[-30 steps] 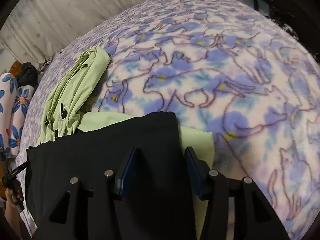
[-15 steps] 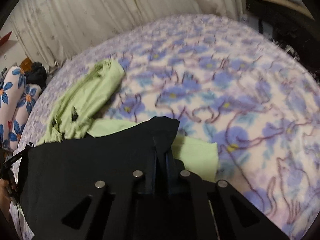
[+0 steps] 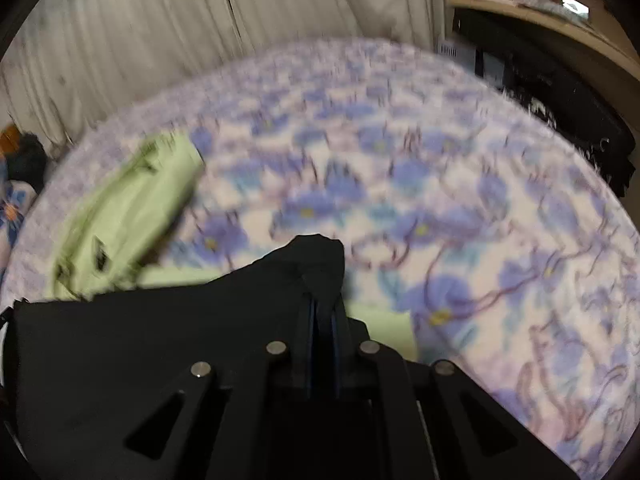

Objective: Fold large clothes

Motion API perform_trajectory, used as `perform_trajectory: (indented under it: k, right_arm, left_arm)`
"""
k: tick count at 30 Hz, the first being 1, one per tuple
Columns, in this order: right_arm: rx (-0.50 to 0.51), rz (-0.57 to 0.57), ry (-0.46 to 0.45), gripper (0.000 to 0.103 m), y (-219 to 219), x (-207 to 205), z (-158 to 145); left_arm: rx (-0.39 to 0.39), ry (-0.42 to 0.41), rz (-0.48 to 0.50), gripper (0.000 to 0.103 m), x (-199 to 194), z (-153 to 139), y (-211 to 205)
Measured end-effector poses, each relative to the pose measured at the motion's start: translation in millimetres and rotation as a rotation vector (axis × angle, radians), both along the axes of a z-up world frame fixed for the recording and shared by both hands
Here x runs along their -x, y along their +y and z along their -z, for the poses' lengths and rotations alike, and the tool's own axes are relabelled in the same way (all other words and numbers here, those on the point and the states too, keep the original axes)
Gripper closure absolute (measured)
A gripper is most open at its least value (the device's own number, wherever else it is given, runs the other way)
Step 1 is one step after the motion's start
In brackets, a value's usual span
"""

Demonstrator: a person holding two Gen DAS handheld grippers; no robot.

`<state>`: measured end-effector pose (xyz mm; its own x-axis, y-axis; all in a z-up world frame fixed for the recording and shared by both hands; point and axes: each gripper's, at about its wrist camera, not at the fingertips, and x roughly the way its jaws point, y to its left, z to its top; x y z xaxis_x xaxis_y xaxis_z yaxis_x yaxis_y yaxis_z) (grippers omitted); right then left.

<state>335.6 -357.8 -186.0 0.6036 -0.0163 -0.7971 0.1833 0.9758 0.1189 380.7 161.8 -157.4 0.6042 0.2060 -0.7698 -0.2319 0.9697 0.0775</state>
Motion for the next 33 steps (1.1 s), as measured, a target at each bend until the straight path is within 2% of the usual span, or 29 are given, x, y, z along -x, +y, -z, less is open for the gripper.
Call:
perform_trajectory:
  k: [2,4,6,8,10,12,13,15,17,20,22,25,28,31,33]
  right_arm:
    - [-0.013,0.02,0.003,0.089,-3.0,-0.9,4.0]
    - [-0.032,0.032,0.018,0.084,-7.4,-2.2,2.1]
    - [-0.027,0.042,0.053,0.079,-10.5,-3.5,-1.8]
    - [-0.004,0.049,0.053,0.079,-8.4,1.4,-9.8]
    - [0.007,0.052,0.02,0.078,-3.9,12.7,-23.8]
    - [-0.014,0.032,-0.03,0.078,4.6,27.3,-39.0]
    - [-0.028,0.013,-0.054,0.078,13.8,37.9,-46.7]
    - [-0.057,-0.029,-0.07,0.072,30.2,49.6,-53.4]
    - [-0.089,-0.101,-0.08,0.065,59.6,65.4,-57.3]
    - [-0.159,-0.211,-0.073,0.061,101.8,87.1,-55.9]
    - [-0.226,-0.28,-0.062,0.061,131.6,100.3,-51.8]
    - [-0.272,-0.351,-0.031,0.061,168.1,111.9,-37.3]
    - [-0.219,-0.369,0.026,0.061,192.6,114.7,-13.1]
    - [-0.178,-0.365,0.025,0.061,187.7,115.0,-0.4]
    - [-0.138,-0.341,0.011,0.062,172.9,115.6,-0.2]
  left_arm:
    - [-0.01,0.028,-0.056,0.101,0.9,18.0,9.6]
    - [0.041,0.05,-0.123,0.101,2.6,26.6,26.2]
    - [0.133,0.054,-0.132,0.101,5.2,27.7,40.4]
    - [0.13,0.054,-0.118,0.1,8.7,22.3,39.9]
    - [0.06,0.05,-0.083,0.094,16.7,9.8,27.5]
    - [-0.008,0.006,-0.031,0.076,29.3,-6.2,11.4]
    - [-0.047,-0.028,0.017,0.07,41.1,-17.3,-2.3]
    - [-0.079,-0.064,0.077,0.037,62.7,-33.3,-26.9]
    - [-0.067,-0.107,0.126,0.028,85.4,-47.2,-49.3]
    - [0.019,-0.123,0.194,0.028,119.5,-61.8,-77.9]
    - [0.109,-0.123,0.219,0.028,137.1,-64.6,-93.8]
    - [0.201,-0.104,0.228,0.028,150.5,-49.2,-109.7]
    - [0.19,-0.028,0.196,0.028,148.3,-17.2,-118.4]
    - [0.189,0.052,0.139,0.028,144.9,14.2,-106.3]
    - [0.185,0.026,0.121,0.027,149.5,19.1,-94.9]
